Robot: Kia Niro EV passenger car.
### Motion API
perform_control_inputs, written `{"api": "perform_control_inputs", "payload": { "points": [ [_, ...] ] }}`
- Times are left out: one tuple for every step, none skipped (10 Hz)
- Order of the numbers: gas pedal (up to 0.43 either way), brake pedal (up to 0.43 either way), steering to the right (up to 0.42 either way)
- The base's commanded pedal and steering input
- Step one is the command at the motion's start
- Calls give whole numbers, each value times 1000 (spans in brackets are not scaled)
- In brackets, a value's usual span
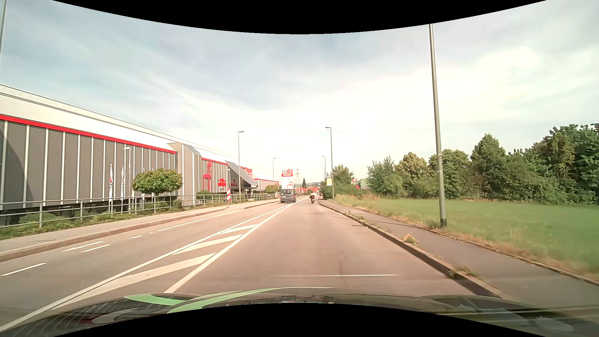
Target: Follow the waypoints while adhering to traffic rules and regulations
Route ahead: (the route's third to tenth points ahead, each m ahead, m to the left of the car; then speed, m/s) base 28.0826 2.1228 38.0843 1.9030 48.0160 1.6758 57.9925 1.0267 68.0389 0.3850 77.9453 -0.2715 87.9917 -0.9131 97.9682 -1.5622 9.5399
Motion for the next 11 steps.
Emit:
{"api": "perform_control_inputs", "payload": {
  "points": [
    [130,0,4],
    [130,0,4],
    [130,0,3],
    [118,0,3],
    [118,0,3],
    [118,0,3],
    [110,0,3],
    [98,0,3],
    [98,0,2],
    [98,0,0],
    [87,0,0]
  ]
}}
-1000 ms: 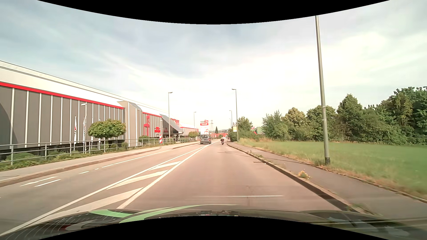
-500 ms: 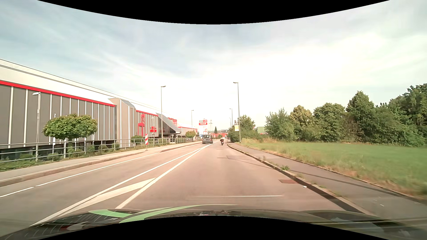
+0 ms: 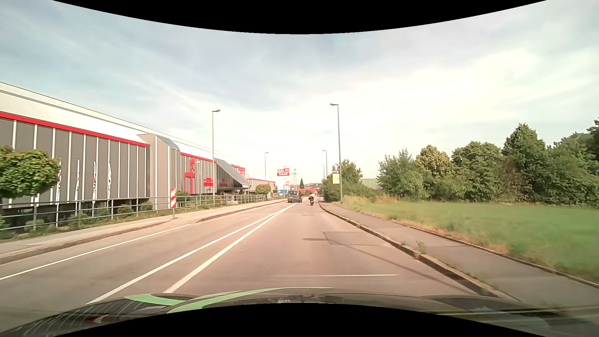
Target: Follow the waypoints while adhering to traffic rules and regulations
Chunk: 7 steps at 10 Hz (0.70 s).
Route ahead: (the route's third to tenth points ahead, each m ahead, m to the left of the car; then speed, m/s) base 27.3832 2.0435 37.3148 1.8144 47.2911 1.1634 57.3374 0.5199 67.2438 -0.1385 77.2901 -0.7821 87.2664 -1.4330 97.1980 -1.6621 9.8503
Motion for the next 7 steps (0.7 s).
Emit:
{"api": "perform_control_inputs", "payload": {
  "points": [
    [67,0,0],
    [67,0,0],
    [67,0,0],
    [59,0,0],
    [59,0,0],
    [59,0,0],
    [59,0,0]
  ]
}}
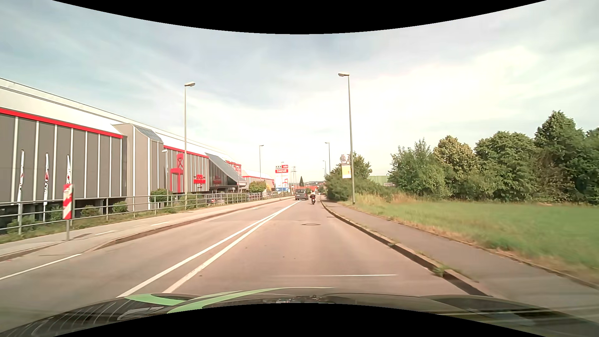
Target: Follow the waypoints while adhering to traffic rules and regulations
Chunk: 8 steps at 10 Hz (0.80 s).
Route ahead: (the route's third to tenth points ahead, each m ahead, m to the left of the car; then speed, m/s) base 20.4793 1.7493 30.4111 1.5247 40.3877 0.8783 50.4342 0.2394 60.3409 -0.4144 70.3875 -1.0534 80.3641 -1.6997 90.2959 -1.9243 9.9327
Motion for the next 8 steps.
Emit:
{"api": "perform_control_inputs", "payload": {
  "points": [
    [59,0,0],
    [59,0,0],
    [59,0,0],
    [47,0,0],
    [47,0,0],
    [47,0,0],
    [47,0,0],
    [47,0,0]
  ]
}}
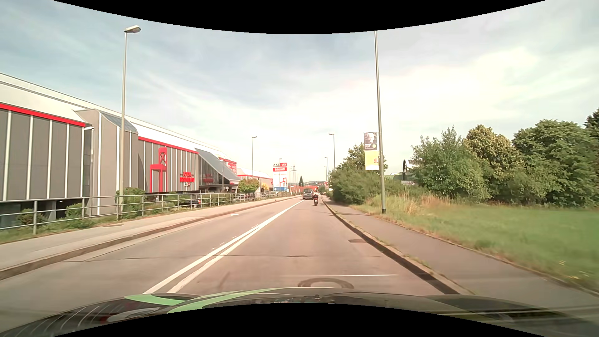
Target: Follow the waypoints while adhering to traffic rules and regulations
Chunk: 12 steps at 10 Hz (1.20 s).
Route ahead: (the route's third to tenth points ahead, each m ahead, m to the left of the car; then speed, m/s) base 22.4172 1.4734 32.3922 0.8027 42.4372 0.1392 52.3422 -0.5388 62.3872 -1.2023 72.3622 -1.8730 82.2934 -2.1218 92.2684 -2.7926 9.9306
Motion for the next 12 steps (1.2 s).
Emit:
{"api": "perform_control_inputs", "payload": {
  "points": [
    [47,0,0],
    [47,0,1],
    [47,0,4],
    [47,0,6],
    [39,0,6],
    [20,0,6],
    [20,0,7],
    [20,0,7],
    [0,0,7],
    [0,0,7],
    [0,0,7],
    [0,0,6]
  ]
}}
